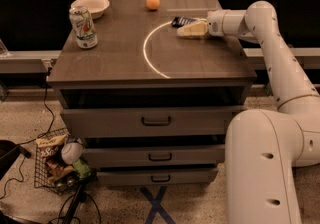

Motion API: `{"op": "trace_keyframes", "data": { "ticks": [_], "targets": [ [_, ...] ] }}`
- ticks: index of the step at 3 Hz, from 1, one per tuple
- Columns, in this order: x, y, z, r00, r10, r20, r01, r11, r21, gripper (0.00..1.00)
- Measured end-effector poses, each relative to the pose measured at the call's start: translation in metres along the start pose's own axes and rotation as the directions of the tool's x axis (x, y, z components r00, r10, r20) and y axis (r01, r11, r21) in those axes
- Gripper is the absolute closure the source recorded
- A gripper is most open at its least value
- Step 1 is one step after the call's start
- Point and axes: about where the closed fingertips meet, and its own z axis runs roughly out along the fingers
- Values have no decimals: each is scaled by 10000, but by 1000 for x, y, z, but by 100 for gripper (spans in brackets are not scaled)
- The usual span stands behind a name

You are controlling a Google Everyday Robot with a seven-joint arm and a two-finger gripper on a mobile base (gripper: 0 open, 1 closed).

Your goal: Move rxbar blueberry near 7up can

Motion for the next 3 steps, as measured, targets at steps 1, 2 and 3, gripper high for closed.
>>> {"op": "trace_keyframes", "data": {
  "ticks": [1,2,3],
  "targets": [
    [9,7,2,9965,650,520,-621,9965,-560,18],
    [8,9,2,9950,784,615,-742,9949,-683,41],
    [4,9,1,9950,784,615,-742,9949,-683,65]
  ]
}}
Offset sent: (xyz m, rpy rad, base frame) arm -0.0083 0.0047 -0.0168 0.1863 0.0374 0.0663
